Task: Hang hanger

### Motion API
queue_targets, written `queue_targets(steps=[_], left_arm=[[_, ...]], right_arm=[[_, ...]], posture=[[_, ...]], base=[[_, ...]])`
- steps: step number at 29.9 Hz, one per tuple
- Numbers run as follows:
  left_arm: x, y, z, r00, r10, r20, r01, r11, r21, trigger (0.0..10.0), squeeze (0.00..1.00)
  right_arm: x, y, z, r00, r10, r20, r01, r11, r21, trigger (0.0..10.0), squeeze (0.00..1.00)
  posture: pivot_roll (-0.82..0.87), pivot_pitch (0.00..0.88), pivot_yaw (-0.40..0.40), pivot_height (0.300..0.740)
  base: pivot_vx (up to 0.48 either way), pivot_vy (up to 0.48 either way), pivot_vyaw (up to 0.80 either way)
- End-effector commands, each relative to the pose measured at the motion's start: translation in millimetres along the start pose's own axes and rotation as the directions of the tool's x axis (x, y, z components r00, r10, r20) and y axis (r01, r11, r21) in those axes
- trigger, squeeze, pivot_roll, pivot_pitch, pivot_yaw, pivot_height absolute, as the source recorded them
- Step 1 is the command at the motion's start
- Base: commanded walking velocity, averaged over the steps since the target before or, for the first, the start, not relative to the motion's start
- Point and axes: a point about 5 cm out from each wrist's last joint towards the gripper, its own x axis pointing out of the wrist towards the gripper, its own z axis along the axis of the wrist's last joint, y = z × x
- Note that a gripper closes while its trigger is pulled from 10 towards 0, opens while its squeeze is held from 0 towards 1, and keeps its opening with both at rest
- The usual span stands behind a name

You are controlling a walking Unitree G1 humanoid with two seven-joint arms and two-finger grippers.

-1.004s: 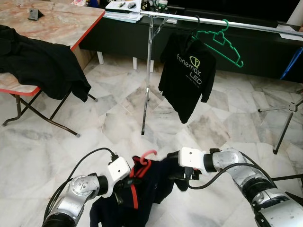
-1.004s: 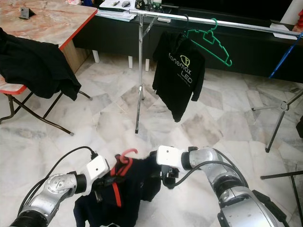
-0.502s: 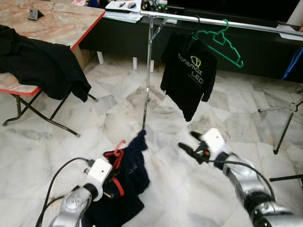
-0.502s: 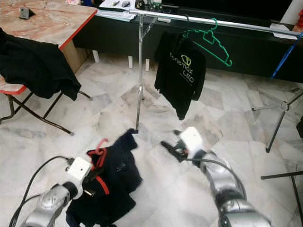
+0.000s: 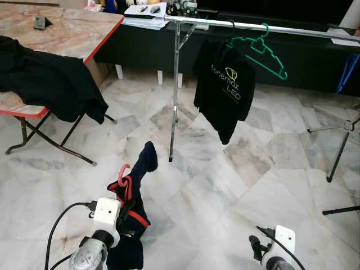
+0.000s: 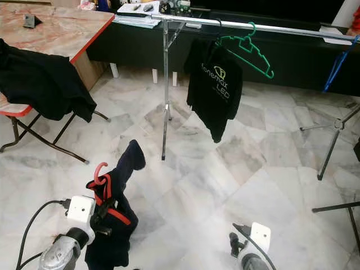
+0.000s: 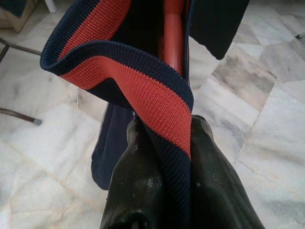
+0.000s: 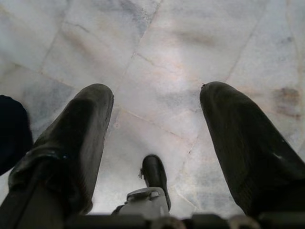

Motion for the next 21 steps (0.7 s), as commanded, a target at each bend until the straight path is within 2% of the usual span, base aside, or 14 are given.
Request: queue_targets(steps=[1, 6, 10, 21], left_arm=[[-6.5, -0.7, 0, 1.000, 0.017, 0.003, -0.017, 1.000, -0.014, 10.0, 0.00], [-8.5, -4.9, -1, 1.000, -0.005, -0.005, 0.005, 1.000, -0.002, 10.0, 0.00], [-7.4, -7.4, 1, 1.000, -0.021, -0.006, 0.021, 1.000, 0.004, 10.0, 0.00], [-5.0, -5.4, 7, 1.000, -0.017, 0.000, 0.017, 1.000, -0.004, 10.0, 0.00]], right_arm=[[-3.7, 0.5, -17, 0.998, 0.006, -0.057, -0.009, 0.999, -0.044, 10.0, 0.00], [-6.3, -6.6, -24, 0.997, -0.034, -0.074, 0.034, 0.999, -0.013, 10.0, 0.00], [-9.0, -13.0, -31, 0.993, -0.070, -0.098, 0.068, 0.997, -0.022, 10.0, 0.00], [-11.3, -15.6, -37, 0.992, -0.068, -0.111, 0.064, 0.997, -0.032, 10.0, 0.00]], posture=[[0.01, 0.107, -0.030, 0.740], [0.01, 0.090, -0.026, 0.740], [0.01, 0.089, -0.024, 0.740], [0.01, 0.138, -0.027, 0.740]], base=[[0.000, 0.000, 0.00], [0.000, 0.000, 0.00], [0.000, 0.000, 0.00], [0.287, 0.000, 0.00]])
